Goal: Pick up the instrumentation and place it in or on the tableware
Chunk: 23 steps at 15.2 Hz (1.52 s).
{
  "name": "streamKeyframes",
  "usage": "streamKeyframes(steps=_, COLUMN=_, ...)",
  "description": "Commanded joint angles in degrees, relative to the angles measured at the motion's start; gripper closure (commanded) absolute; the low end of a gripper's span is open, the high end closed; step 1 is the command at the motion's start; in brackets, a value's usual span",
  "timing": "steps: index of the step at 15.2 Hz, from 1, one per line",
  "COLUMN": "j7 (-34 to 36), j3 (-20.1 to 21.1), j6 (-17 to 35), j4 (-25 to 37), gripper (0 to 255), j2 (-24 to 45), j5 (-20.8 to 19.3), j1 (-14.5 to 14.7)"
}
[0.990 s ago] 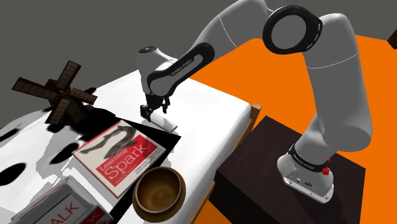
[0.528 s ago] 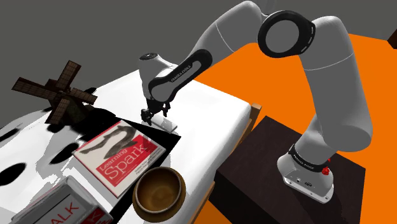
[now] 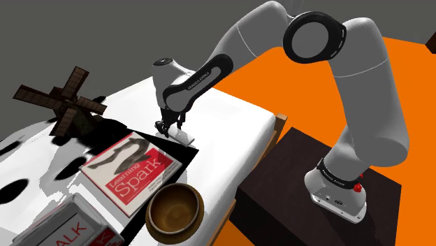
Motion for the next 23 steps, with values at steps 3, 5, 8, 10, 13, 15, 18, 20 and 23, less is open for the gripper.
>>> streamKeyframes(steps=3, j7=0.00, j3=-0.04, j6=0.02, j4=-0.01, gripper=255, j2=0.07, j5=0.00, j1=-0.03)
streamKeyframes(steps=5, j7=-0.01, j3=-0.04, j6=-0.01, j4=0.04, gripper=255, j2=0.10, j5=0.00, j1=-0.04)
streamKeyframes(steps=8, j7=-0.05, j3=0.09, j6=-0.45, j4=-0.06, gripper=255, j2=-0.46, j5=0.14, j1=-0.11)
streamKeyframes(steps=10, j7=-0.20, j3=0.33, j6=-1.44, j4=-0.10, gripper=255, j2=-1.48, j5=0.41, j1=-0.27)
streamKeyframes(steps=13, j7=-0.42, j3=0.67, j6=-2.95, j4=-0.05, gripper=255, j2=-2.97, j5=0.84, j1=-0.51)
streamKeyframes(steps=15, j7=-0.57, j3=0.89, j6=-3.99, j4=0.04, gripper=255, j2=-3.93, j5=1.12, j1=-0.66)
streamKeyframes(steps=18, j7=-0.80, j3=1.20, j6=-5.58, j4=0.29, gripper=255, j2=-5.30, j5=1.54, j1=-0.86)
streamKeyframes(steps=20, j7=-0.95, j3=1.40, j6=-6.67, j4=0.52, gripper=255, j2=-6.18, j5=1.82, j1=-0.99)
streamKeyframes(steps=23, j7=-1.17, j3=1.68, j6=-8.35, j4=0.97, gripper=255, j2=-7.44, j5=2.23, j1=-1.16)
